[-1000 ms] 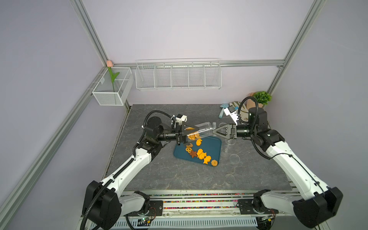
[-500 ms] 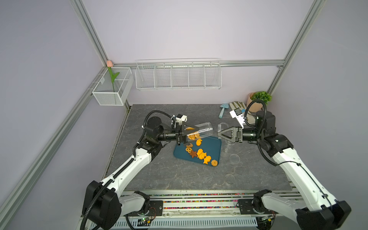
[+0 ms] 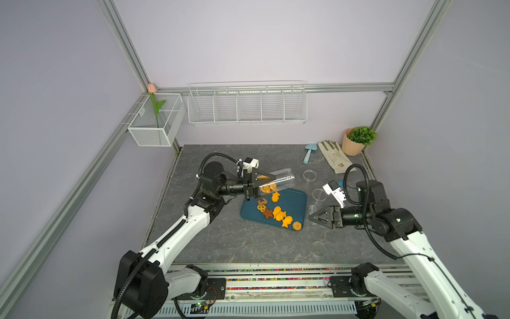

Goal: Pour the cookies out of the jar
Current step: Place the lid at the center of the board.

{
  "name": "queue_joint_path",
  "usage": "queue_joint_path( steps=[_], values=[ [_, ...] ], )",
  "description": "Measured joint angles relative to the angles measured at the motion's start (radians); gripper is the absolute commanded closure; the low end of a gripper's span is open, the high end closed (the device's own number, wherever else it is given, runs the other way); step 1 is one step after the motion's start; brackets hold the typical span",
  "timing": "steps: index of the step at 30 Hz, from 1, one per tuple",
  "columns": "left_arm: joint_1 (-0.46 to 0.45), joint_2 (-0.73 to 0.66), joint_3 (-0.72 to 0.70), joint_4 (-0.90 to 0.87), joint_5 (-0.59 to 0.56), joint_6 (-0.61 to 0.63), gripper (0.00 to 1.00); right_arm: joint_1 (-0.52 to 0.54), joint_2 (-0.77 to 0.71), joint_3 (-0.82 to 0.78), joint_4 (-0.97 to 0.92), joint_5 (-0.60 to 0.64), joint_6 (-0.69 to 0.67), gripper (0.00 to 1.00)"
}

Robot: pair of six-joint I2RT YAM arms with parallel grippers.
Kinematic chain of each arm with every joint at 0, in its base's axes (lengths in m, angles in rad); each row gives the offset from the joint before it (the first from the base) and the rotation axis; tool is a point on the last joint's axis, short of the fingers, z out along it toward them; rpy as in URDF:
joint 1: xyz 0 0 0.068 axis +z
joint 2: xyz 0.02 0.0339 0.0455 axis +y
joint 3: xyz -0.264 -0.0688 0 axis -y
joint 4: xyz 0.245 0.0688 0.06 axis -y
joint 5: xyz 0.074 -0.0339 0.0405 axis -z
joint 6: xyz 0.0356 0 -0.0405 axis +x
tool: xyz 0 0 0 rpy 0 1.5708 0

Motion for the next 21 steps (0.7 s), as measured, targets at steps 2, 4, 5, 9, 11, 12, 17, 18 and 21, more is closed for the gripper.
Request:
queue_joint_path(
  steps=[2,4,5,9,11,12,17,18,21],
  values=[
    [0.000,-0.004,-0.004,0.002,-0.001,0.000,0.30,0.030,-0.048,-0.063,-0.032,0.044,0.023,0.30],
    [0.000,-0.014,-0.015,0.004,-0.001,0.000,0.30,0.062,-0.090,-0.126,-0.055,0.085,0.053,0.30],
    [0.000,-0.021,-0.023,0.005,-0.001,0.000,0.30,0.078,-0.107,-0.153,-0.068,0.108,0.068,0.30],
    [0.000,-0.042,-0.047,0.006,-0.001,0.000,0.30,0.127,-0.161,-0.233,-0.092,0.198,0.130,0.30],
    [0.000,-0.054,-0.057,0.006,-0.002,0.000,0.30,0.140,-0.187,-0.272,-0.091,0.247,0.168,0.30],
    [0.000,-0.060,-0.062,0.006,-0.003,0.000,0.30,0.145,-0.195,-0.287,-0.090,0.265,0.183,0.30],
    [0.000,-0.089,-0.082,0.004,-0.008,0.000,0.30,0.192,-0.193,-0.369,-0.032,0.344,0.273,0.30],
    [0.000,-0.093,-0.084,0.003,-0.008,0.000,0.30,0.208,-0.185,-0.377,-0.023,0.359,0.286,0.30],
    [0.000,-0.101,-0.092,0.003,-0.008,0.000,0.30,0.273,-0.143,-0.387,0.015,0.411,0.320,0.29]
  ],
)
